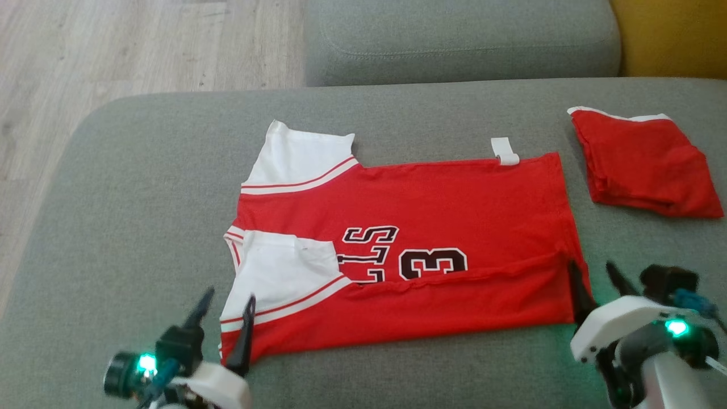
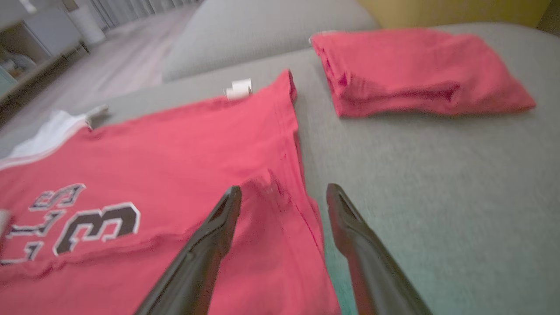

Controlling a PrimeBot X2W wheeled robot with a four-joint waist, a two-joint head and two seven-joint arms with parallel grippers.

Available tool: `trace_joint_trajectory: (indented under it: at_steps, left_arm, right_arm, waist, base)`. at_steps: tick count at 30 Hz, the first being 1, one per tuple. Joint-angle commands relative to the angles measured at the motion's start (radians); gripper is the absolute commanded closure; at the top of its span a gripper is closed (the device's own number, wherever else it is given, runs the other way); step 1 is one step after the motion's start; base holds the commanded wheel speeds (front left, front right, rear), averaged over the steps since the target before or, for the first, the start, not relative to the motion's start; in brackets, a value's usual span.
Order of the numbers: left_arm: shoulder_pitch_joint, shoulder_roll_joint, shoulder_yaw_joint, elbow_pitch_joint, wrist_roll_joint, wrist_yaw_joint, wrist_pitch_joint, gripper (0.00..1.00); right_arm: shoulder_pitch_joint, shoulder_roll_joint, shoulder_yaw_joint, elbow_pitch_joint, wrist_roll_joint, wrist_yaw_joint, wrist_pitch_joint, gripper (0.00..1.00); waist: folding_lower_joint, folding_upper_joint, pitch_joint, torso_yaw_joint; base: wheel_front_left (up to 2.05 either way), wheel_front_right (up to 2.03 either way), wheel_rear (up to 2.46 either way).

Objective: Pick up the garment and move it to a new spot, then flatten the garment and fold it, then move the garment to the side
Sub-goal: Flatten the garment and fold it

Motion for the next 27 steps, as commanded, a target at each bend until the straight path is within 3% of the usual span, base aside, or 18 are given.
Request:
trace_joint_trajectory:
  at_steps: [1,5,12,17,19,24,25,27]
  left_arm:
    - [-0.073,0.001,0.044,-0.050,0.000,0.015,-0.044,0.00]
    - [-0.107,-0.014,0.066,-0.129,-0.018,-0.002,-0.128,0.00]
    - [-0.213,0.011,0.075,-0.198,-0.004,-0.065,-0.141,0.00]
    - [-0.375,0.089,0.047,-0.126,0.006,-0.103,-0.074,0.00]
    - [-0.469,0.146,-0.003,-0.079,-0.003,-0.117,0.008,0.00]
    - [-0.683,0.286,-0.183,-0.007,-0.181,-0.120,0.176,0.00]
    - [-0.756,0.346,-0.245,0.021,-0.244,-0.120,0.213,0.00]
    - [-0.843,0.407,-0.317,0.072,-0.336,-0.121,0.245,0.00]
  right_arm:
    - [-0.038,-0.005,0.022,-0.061,0.021,-0.002,-0.058,0.00]
    - [-0.062,-0.005,0.041,-0.108,0.094,-0.002,-0.192,0.00]
    - [-0.101,-0.005,0.125,-0.149,0.129,-0.002,-0.322,0.00]
    - [-0.140,-0.005,0.156,-0.163,0.115,-0.002,-0.339,0.00]
    - [-0.167,-0.005,0.166,-0.174,0.118,-0.002,-0.347,0.00]
    - [-0.225,-0.005,0.225,-0.223,0.141,-0.002,-0.363,0.00]
    - [-0.243,-0.005,0.249,-0.238,0.146,-0.002,-0.366,0.00]
    - [-0.267,-0.005,0.272,-0.258,0.145,-0.002,-0.371,0.00]
  waist:
    - [0.0000,-0.0001,0.004,0.000]
    - [0.0000,-0.0001,0.015,-0.007]
    - [0.0000,-0.0001,0.091,-0.042]
    - [0.0000,-0.0001,0.172,-0.079]
    - [0.0000,-0.0001,0.217,-0.097]
    - [0.0000,-0.0001,0.315,-0.138]
    - [0.0000,-0.0001,0.346,-0.155]
    - [0.0000,-0.0001,0.384,-0.178]
  base:
    - [0.00,0.00,0.00]
    - [0.00,0.00,0.00]
    - [0.00,0.00,0.00]
    - [0.00,0.00,0.00]
    - [0.00,0.00,0.00]
    - [0.00,0.00,0.00]
    - [0.00,0.00,0.00]
    - [0.00,0.00,0.00]
